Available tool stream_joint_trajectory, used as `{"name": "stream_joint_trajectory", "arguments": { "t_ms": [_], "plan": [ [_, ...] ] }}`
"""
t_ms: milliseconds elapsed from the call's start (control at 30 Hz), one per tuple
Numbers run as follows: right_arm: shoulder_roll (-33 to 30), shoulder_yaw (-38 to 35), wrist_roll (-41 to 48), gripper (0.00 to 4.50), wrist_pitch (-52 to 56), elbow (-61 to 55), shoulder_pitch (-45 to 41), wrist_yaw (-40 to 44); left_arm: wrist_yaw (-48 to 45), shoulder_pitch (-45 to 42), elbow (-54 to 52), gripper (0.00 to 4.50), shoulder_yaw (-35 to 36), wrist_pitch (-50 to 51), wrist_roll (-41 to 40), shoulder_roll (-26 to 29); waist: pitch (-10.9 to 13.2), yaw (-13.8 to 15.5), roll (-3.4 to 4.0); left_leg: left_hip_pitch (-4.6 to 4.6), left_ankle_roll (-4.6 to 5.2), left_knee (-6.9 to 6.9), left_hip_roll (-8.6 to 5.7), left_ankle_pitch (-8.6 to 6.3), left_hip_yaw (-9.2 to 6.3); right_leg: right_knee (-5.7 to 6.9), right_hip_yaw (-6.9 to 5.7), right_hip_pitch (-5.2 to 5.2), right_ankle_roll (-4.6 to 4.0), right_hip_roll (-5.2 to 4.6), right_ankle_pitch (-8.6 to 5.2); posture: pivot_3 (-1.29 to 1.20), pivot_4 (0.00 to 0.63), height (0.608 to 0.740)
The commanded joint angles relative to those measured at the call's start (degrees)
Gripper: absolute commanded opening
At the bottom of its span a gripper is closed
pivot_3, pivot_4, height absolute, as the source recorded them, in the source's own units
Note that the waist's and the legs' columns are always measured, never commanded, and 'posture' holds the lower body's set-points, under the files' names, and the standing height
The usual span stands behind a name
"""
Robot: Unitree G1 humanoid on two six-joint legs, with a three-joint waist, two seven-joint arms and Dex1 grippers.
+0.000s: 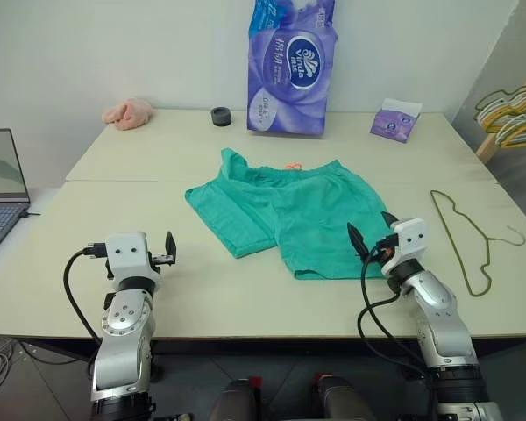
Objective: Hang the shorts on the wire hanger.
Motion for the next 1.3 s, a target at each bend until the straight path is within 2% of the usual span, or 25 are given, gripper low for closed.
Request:
{"name": "stream_joint_trajectory", "arguments": {
  "t_ms": [33,967,1100,1300],
  "plan": [
    [0.0,-0.4,0.5,4.5,-0.6,-1.1,-1.4,0.1,-1.8,-0.2,-2.7,4.46,-0.6,-0.7,-0.6,0.6,0.0,0.0,0.0,0.0,0.0,0.0,0.0,0.0,0.0,0.0,0.0,0.0,0.0,0.0,0.0,0.06,0.094,0.74],
    [-0.8,-0.3,0.3,4.5,-2.0,-0.1,-2.7,2.9,-3.1,-1.2,-1.4,4.46,-2.0,-0.8,2.6,2.6,0.0,0.0,0.0,0.0,0.0,-0.01,0.0,0.0,0.0,-0.03,-0.01,0.0,-0.01,0.0,-0.01,0.04,0.089,0.74],
    [-2.5,-0.3,2.2,4.5,-0.2,-2.1,-1.9,6.3,-8.9,-2.3,-1.5,4.46,-7.0,-1.2,2.8,4.9,0.0,0.1,0.01,-0.01,0.0,-0.01,0.0,0.0,0.0,-0.03,-0.01,0.0,-0.01,0.0,-0.01,0.01,0.092,0.74],
    [-11.5,-2.9,10.4,4.5,7.7,-9.5,3.6,16.9,-22.6,-8.8,0.6,4.46,-17.9,4.3,-0.9,6.3,0.0,-0.2,0.04,-0.01,0.02,0.02,-0.12,-0.01,0.04,-0.11,0.0,0.08,0.06,0.13,-0.06,-0.07,0.102,0.74]
  ]
}}
